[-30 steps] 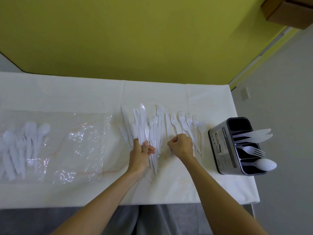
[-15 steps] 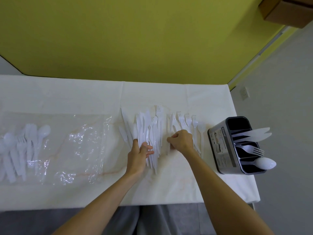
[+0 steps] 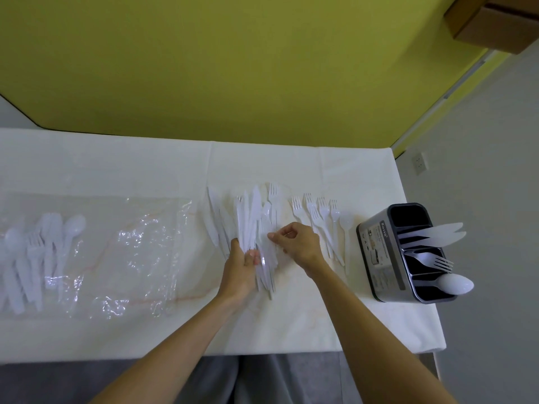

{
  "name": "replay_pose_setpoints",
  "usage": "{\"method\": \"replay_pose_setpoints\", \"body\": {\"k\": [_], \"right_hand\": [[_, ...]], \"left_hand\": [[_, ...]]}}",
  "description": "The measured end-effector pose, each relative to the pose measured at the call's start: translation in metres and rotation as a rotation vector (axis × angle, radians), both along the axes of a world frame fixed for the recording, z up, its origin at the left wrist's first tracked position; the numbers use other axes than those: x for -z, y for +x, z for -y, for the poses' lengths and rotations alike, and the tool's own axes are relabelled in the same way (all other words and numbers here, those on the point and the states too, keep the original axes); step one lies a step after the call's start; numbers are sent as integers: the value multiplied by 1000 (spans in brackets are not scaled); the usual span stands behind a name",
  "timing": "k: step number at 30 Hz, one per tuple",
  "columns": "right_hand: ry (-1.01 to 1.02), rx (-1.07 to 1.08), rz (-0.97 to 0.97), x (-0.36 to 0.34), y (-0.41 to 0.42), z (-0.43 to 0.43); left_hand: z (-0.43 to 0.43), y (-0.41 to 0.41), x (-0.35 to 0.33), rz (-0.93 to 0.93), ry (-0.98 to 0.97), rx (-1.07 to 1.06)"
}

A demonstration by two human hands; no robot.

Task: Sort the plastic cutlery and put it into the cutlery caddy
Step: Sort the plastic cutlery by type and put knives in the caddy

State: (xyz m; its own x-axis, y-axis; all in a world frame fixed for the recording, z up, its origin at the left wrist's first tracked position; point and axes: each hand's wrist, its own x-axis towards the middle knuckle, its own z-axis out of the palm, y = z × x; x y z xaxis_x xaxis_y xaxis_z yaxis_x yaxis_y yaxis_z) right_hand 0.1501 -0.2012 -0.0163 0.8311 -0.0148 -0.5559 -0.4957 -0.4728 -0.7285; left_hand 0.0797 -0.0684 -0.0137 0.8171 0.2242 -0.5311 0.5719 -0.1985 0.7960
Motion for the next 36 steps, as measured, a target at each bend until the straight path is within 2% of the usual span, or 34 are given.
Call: {"method": "replay_pose_setpoints", "body": {"k": [3,6,12,15,18,20,23,25,30,36], "right_hand": [[-96,-44,5,9,-3,-11],[-84,-3,1,10,-1,-10],[272,298,-159,-6,8,1],[363,296,-227,-15,10,-3],[383,265,-211,-17,11,-9],[302,253,-138,-11,9,-10],[-53,162,34,4,7,-10],[-219,77,56,11,3,-11],[-356,-11,104,17,3,-20],[-337,39,111,17,8,-20]], "left_hand": [[-5,-3,3,10,11,-49],[-7,-4,5,7,23,-80],[-5,-2,2,15,12,-26],[0,-2,0,20,40,16],[2,-2,-1,2,23,20],[1,-3,-1,-28,7,19],[-5,-4,-2,-35,21,-10],[-11,-6,-2,-34,42,-23],[-18,-7,1,-43,82,-23],[-18,-7,-2,-17,105,11]]}}
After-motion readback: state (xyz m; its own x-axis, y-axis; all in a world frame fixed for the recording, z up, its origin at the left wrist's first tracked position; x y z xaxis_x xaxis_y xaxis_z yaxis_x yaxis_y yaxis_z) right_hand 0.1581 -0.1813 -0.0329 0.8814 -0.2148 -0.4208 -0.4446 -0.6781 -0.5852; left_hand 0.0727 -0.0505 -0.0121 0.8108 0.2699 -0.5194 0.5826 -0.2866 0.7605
